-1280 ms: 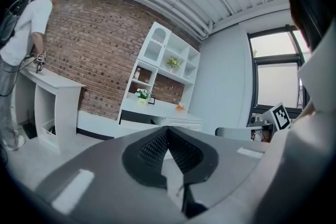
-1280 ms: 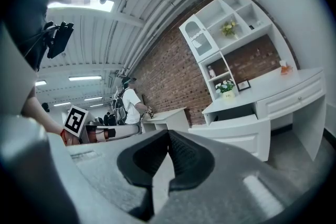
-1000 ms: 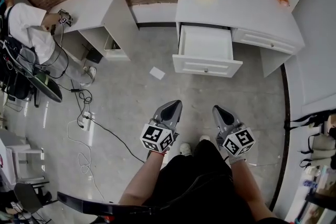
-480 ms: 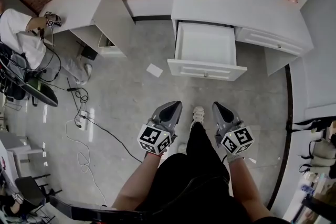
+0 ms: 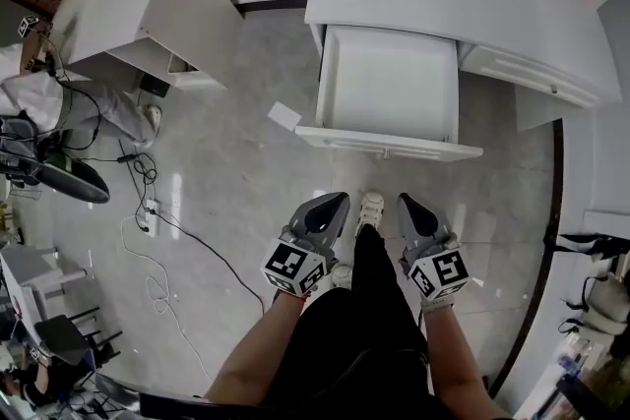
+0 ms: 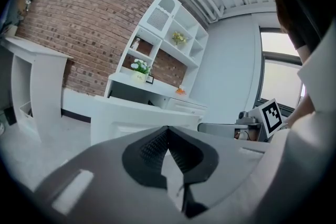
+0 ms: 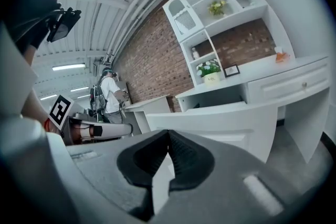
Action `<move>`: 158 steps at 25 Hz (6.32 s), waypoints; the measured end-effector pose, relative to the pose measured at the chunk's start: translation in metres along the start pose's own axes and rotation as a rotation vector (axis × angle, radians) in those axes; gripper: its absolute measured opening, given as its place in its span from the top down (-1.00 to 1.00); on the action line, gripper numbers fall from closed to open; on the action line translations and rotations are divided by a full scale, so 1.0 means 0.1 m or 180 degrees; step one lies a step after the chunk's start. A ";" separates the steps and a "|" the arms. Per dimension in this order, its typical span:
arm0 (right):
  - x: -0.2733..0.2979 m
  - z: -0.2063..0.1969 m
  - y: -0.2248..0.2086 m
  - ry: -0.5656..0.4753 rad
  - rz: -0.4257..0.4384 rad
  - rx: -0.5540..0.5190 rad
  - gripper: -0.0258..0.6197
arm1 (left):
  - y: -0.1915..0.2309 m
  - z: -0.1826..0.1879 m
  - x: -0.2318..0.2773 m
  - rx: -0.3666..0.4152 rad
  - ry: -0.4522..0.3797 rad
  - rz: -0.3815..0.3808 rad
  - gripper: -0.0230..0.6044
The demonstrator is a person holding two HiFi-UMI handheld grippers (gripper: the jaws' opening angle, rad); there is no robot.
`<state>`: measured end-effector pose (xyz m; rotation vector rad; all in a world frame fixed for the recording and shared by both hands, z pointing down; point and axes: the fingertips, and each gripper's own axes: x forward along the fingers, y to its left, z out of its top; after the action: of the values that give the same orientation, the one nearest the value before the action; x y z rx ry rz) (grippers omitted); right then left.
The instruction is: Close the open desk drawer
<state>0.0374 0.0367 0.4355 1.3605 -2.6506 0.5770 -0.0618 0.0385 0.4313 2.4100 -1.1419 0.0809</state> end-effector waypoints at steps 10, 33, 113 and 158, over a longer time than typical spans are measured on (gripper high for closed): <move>0.52 -0.33 -0.47 0.0072 -0.0195 0.0138 0.92 | 0.30 -0.32 0.71 -0.0080 0.0162 0.0079 0.93; 0.99 -0.37 -0.83 -0.0122 -0.0416 0.0522 0.92 | 0.59 -0.40 1.36 -0.0279 0.0006 0.0207 0.93; 2.32 0.36 -1.97 -0.0340 -0.0480 0.1053 0.92 | 1.50 0.39 2.82 -0.0134 -0.0032 0.0120 0.92; 2.53 0.52 -2.27 -0.0439 -0.0561 0.0895 0.92 | 1.72 0.46 3.17 -0.0283 -0.0013 0.0133 0.92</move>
<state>0.0733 -0.2952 0.5180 1.7480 -2.5891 0.8894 0.0100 -0.3023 0.5348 2.3100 -1.1731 0.0381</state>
